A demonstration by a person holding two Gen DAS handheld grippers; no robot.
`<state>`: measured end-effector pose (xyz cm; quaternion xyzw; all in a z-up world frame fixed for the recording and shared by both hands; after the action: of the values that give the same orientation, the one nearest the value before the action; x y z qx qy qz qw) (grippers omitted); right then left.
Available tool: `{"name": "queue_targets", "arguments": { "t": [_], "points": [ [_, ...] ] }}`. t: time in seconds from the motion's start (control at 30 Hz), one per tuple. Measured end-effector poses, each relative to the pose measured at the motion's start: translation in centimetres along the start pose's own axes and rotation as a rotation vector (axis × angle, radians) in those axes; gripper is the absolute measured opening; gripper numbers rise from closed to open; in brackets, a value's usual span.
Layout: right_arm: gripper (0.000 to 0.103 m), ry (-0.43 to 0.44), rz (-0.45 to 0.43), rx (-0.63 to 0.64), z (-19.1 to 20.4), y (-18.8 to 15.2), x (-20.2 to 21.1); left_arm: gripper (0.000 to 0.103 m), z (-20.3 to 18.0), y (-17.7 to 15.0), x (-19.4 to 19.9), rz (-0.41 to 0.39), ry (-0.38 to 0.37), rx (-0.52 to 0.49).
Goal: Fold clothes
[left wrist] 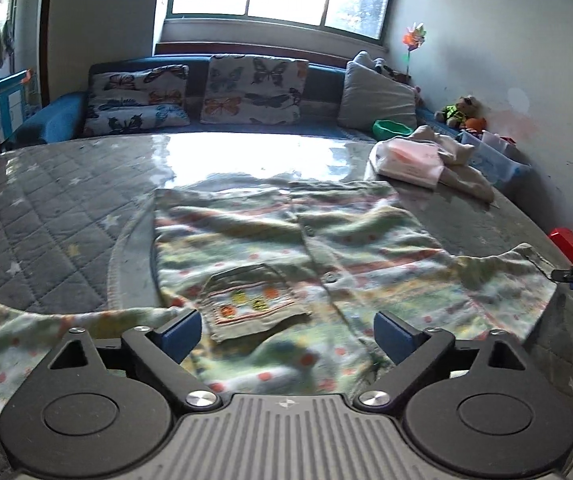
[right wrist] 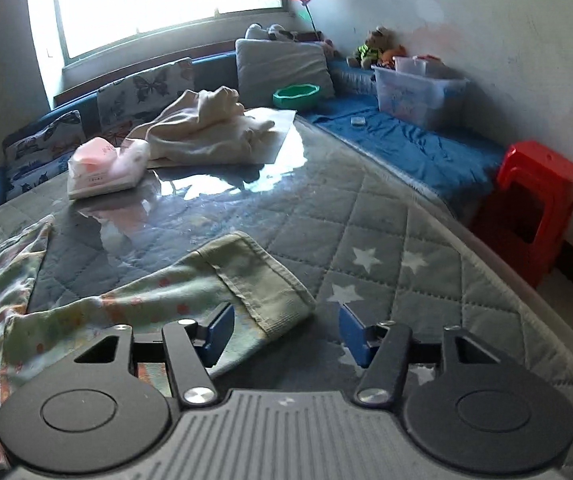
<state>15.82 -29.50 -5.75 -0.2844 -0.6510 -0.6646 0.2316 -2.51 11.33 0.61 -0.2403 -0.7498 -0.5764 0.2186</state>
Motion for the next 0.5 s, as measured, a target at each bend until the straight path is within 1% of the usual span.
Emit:
{"name": "queue_targets", "arguments": {
  "t": [0.13, 0.17, 0.23, 0.3, 0.33, 0.37, 0.4, 0.5],
  "points": [
    [0.047, 0.004, 0.007, -0.003, 0.2, -0.1, -0.6, 0.097, -1.1, 0.0, -0.4, 0.004, -0.018, -0.027],
    [0.043, 0.005, 0.005, -0.004, 0.2, -0.1, -0.7, 0.097, -1.3, 0.0, -0.5, 0.006, -0.022, -0.033],
    [0.04, 0.007, 0.003, -0.003, 0.5, -0.1, -0.8, 0.098, -1.7, 0.0, -0.6, 0.009, -0.03, -0.043],
    [0.029, 0.003, 0.0, 0.007, 0.8, 0.0, -0.8, 0.098, -2.0, -0.1, -0.8, 0.011, -0.036, -0.049],
    [0.026, 0.004, -0.001, 0.01, 0.9, 0.0, -0.9, 0.098, -2.0, -0.1, -0.8, 0.012, -0.037, -0.052],
    [0.02, 0.01, -0.002, 0.009, 0.9, 0.0, -0.9, 0.099, -2.1, -0.1, -0.9, 0.014, -0.039, -0.055],
    [0.015, 0.02, -0.001, 0.004, 0.9, 0.0, -0.8, 0.099, -2.2, -0.1, -1.0, 0.015, -0.04, -0.058],
    [0.008, 0.041, -0.007, -0.01, 1.0, 0.1, -0.6, 0.099, -2.7, -0.1, -1.0, 0.017, -0.041, -0.059]
  ]
}}
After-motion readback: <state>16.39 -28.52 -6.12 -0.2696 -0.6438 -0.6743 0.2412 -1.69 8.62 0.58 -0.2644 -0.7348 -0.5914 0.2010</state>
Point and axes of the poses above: each gripper's, at about its wrist camera, not at the fingertips, and x roughly against the way its jaws point, z to its left, y to its top, the point moved 3 cm from there along -x, roughly the way its jaws point, and after that the axes turned 9 degrees about -y, right-handed, at the moved point
